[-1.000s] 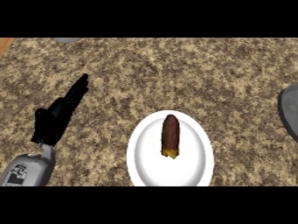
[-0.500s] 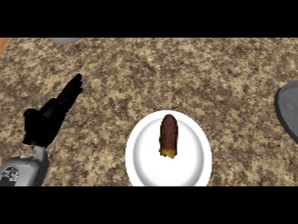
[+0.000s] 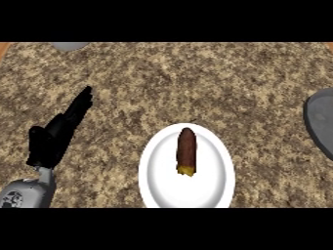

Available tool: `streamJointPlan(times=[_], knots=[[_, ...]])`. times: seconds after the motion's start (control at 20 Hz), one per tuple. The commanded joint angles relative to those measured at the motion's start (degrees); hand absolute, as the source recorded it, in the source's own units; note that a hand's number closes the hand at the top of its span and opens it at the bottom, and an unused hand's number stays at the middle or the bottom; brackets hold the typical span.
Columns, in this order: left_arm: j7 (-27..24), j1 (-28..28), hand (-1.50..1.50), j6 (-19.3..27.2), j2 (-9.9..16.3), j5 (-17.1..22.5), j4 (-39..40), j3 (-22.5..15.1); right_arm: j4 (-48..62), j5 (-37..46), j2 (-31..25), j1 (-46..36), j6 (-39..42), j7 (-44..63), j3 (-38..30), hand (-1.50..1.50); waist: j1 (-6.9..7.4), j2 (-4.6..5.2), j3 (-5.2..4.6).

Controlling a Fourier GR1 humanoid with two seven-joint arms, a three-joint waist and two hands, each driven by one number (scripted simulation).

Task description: Pick the croissant from the plate and place it in the pan

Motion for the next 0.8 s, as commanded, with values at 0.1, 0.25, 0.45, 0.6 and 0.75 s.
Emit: streamJointPlan(times=[0.1,0.25,0.45,0.6,0.75], knots=[[1.1,0.2,0.0,-2.1,0.5,1.0,-0.3,2.7,-3.9,-3.8,1.4,7.7,5.2,-3.4,1.1,-1.5,-0.66,-0.32,-0.17],[1.0,-1.9,0.0,-1.1,-0.8,-0.9,0.9,2.0,-3.5,-5.2,2.9,10.6,6.6,-7.8,1.0,-1.5,-0.58,-0.23,-0.12],[0.2,0.2,0.0,-2.2,-0.6,-0.3,-0.2,3.4,-7.9,-6.7,6.0,12.5,5.1,-7.4,2.9,-1.5,-0.53,-0.26,-0.15],[4.4,0.5,0.0,-2.4,-0.5,-0.6,-4.4,2.6,-13.1,-8.7,8.6,17.5,5.9,-7.6,3.0,-1.5,-0.88,-0.44,-0.23],[-0.7,-1.7,0.0,-2.9,-1.0,-2.0,2.6,3.7,-13.7,-9.3,7.8,19.1,5.3,-7.9,3.9,-1.5,-0.73,-0.25,-0.16]])
